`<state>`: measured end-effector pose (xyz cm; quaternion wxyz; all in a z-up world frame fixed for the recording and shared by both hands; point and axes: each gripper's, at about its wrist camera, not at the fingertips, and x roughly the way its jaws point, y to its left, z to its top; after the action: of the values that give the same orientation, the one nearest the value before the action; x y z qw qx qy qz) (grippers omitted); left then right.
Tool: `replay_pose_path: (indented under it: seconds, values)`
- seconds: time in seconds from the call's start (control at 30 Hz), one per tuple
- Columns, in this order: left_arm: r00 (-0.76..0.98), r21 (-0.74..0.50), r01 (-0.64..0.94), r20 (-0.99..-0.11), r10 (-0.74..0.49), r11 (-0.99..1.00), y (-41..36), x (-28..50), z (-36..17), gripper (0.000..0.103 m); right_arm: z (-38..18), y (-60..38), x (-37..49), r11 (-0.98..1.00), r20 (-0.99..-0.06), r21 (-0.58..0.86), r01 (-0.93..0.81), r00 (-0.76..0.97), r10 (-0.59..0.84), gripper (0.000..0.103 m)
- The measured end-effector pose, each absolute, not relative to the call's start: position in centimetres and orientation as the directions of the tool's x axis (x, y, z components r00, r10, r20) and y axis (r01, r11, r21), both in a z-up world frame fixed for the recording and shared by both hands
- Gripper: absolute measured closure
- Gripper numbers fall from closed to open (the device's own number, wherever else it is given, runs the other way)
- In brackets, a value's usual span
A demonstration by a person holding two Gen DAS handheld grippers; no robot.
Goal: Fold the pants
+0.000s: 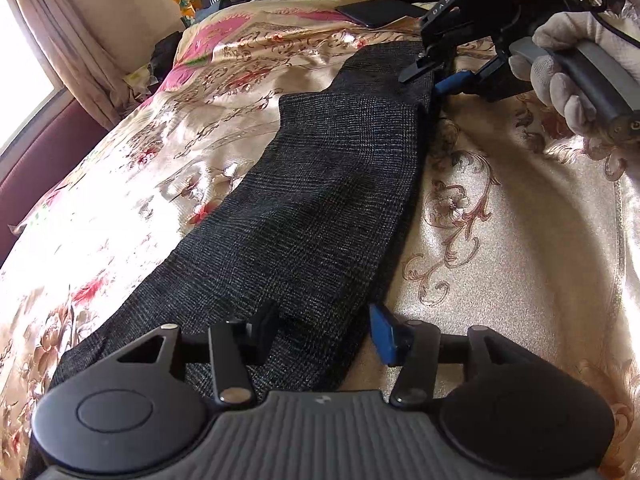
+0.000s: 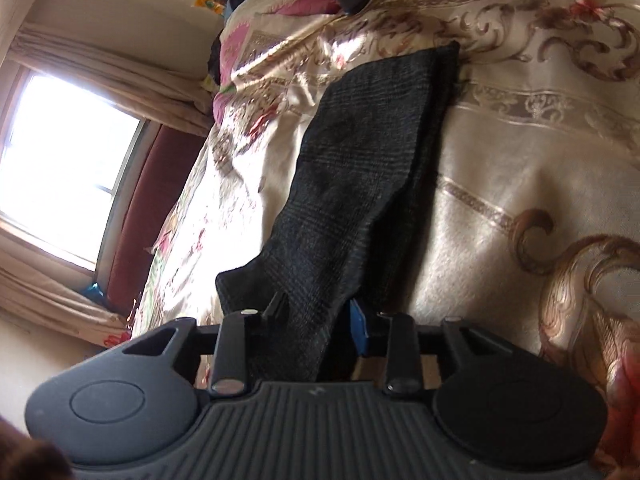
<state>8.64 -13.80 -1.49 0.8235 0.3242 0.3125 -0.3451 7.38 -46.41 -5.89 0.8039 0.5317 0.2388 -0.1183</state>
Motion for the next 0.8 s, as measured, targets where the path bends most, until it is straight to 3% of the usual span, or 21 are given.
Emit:
replay_pose_path:
  seconds: [0.07, 0.13, 0.57, 0.67, 0.8]
  values:
    - [0.566, 0.316, 0.77, -0.739, -0.364, 0.555, -13.7, 8.7, -1.5, 0.036, -6.1, -47.4, 7.2, 0.393, -0.534, 0.781, 0.486, 0.845, 0.016, 0.095]
    - [0.566, 0.313, 0.769, -0.74, -0.365, 0.557, -13.7, 8.7, -1.5, 0.036, -6.2, -48.3, 6.8, 0.38, -0.537, 0.778, 0.5, 0.844, -0.011, 0.099]
    - [0.571, 0.33, 0.77, -0.739, -0.358, 0.546, -13.9, 8.6, -1.7, 0.032, -5.8, -52.3, 8.0, 0.414, -0.534, 0.748, 0.519, 0.841, -0.09, 0.093]
    - [0.572, 0.33, 0.768, -0.739, -0.356, 0.548, -13.9, 8.7, -1.7, 0.031, -6.1, -53.1, 8.6, 0.374, -0.521, 0.776, 0.509, 0.85, -0.075, 0.088]
    - [0.572, 0.33, 0.768, -0.739, -0.356, 0.548, -13.8, 8.7, -1.7, 0.029, -5.8, -53.7, 8.7, 0.387, -0.54, 0.748, 0.539, 0.833, -0.116, 0.089]
